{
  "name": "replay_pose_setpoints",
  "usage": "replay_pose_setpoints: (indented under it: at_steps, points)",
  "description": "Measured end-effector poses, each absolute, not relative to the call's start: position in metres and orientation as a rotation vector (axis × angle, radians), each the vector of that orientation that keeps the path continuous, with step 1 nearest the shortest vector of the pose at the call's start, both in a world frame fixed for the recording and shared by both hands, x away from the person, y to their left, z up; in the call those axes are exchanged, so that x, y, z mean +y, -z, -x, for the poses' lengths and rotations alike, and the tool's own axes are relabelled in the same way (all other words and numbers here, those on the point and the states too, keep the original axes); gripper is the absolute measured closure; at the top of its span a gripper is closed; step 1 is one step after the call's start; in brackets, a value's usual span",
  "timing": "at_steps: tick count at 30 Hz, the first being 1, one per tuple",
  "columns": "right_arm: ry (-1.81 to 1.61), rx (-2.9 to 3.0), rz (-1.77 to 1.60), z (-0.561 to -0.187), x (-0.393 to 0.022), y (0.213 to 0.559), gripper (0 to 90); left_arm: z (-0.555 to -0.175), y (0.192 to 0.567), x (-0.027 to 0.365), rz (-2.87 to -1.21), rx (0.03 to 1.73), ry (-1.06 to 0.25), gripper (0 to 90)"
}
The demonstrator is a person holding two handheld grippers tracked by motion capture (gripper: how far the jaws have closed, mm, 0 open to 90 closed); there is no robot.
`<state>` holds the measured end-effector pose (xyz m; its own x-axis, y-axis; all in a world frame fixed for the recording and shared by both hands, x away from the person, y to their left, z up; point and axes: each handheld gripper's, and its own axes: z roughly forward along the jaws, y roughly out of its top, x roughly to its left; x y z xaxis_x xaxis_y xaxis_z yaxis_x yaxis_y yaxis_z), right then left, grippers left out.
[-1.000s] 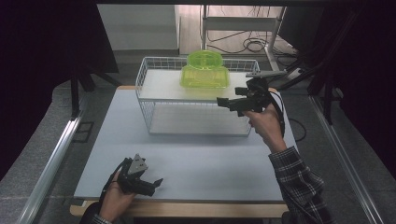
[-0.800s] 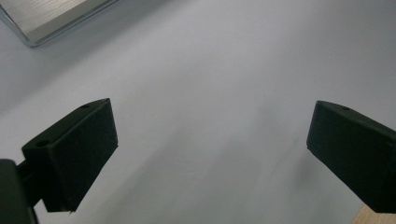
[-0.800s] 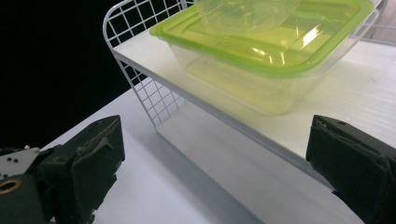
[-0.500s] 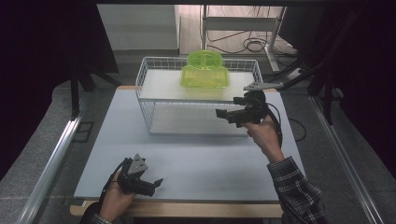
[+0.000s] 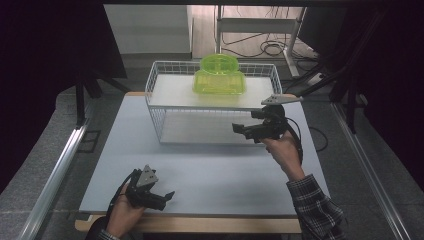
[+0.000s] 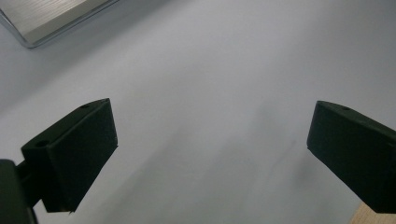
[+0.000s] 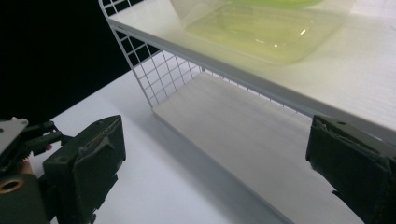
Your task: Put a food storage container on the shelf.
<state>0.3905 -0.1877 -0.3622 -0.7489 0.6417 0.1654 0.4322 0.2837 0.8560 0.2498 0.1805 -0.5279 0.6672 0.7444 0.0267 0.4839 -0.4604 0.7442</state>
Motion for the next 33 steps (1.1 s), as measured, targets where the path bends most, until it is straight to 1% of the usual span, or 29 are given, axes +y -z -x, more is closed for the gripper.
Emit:
replay_pose_setpoints:
  at_steps: [13,33]
  points:
    - [-1.425,2.346,-0.993,-0.381,-0.189,0.378,3.0,-0.25,0.528,0.18,-2.147,0.941,-0.453,1.6]
    - [-1.399,2.335,-0.981,-0.365,-0.193,0.403,3.0,-0.25,0.528,0.18,-2.15,0.939,-0.45,1.7]
